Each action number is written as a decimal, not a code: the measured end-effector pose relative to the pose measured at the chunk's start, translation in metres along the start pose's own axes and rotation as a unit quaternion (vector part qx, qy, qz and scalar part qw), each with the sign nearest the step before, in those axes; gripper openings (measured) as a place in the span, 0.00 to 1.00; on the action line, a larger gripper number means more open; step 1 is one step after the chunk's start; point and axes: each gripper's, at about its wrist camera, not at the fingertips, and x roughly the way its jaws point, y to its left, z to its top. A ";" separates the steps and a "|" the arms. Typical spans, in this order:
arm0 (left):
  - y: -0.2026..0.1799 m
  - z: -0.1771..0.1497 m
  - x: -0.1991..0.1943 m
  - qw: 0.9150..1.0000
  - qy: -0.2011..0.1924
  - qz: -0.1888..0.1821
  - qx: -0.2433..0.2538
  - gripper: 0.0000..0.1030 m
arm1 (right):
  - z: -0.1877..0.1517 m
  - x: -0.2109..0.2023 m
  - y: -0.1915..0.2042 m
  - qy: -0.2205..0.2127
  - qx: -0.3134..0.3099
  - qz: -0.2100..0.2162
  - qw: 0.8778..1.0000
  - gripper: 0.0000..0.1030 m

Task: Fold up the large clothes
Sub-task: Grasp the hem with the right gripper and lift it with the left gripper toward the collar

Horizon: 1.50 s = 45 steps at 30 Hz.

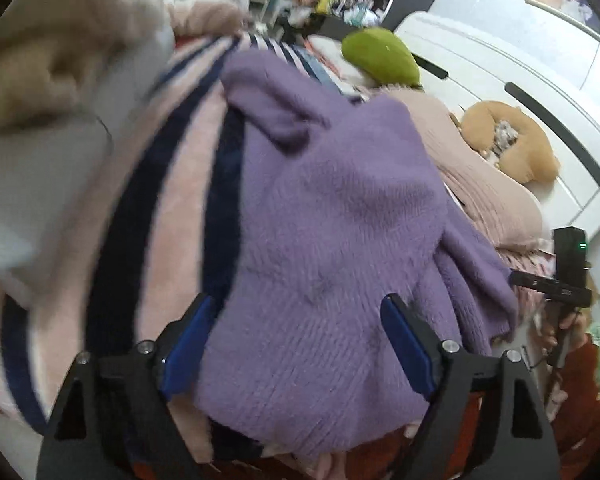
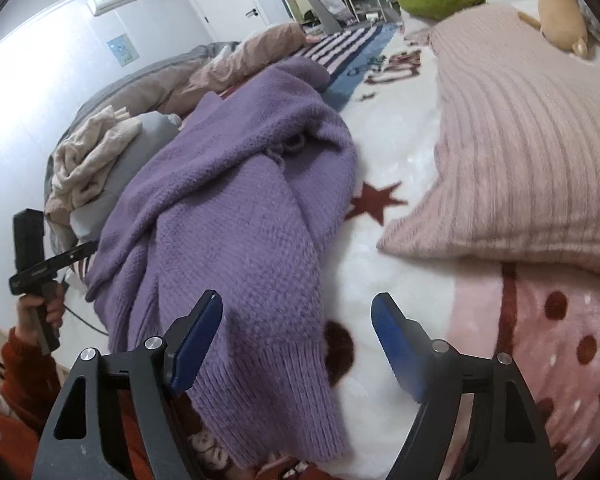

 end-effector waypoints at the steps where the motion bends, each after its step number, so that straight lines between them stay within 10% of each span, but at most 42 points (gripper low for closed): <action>1: 0.000 -0.002 0.005 1.000 0.006 -0.010 -0.003 0.79 | -0.002 0.002 -0.001 0.008 0.004 0.008 1.000 0.75; 7: -0.020 -0.006 0.029 0.999 0.017 -0.028 -0.005 0.70 | -0.011 0.016 0.009 0.034 -0.004 0.072 0.997 0.73; 9: -0.028 -0.006 0.036 0.999 0.021 -0.024 -0.006 0.64 | -0.011 0.028 0.018 0.051 -0.015 0.076 0.996 0.60; 11: -0.033 -0.005 0.038 1.000 0.027 -0.016 -0.002 0.33 | -0.010 0.038 0.026 0.057 -0.028 0.061 0.996 0.34; 14: -0.032 -0.005 0.034 0.999 0.026 -0.034 -0.019 0.24 | -0.007 0.043 0.030 0.054 -0.018 0.075 0.996 0.20; 38: -0.088 -0.027 -0.152 0.988 -0.115 -0.096 0.029 0.18 | -0.015 -0.087 0.142 -0.091 -0.096 0.162 0.978 0.15; 45: -0.107 0.018 -0.177 0.985 -0.139 -0.082 0.069 0.18 | 0.007 -0.120 0.158 -0.111 -0.087 0.166 0.976 0.15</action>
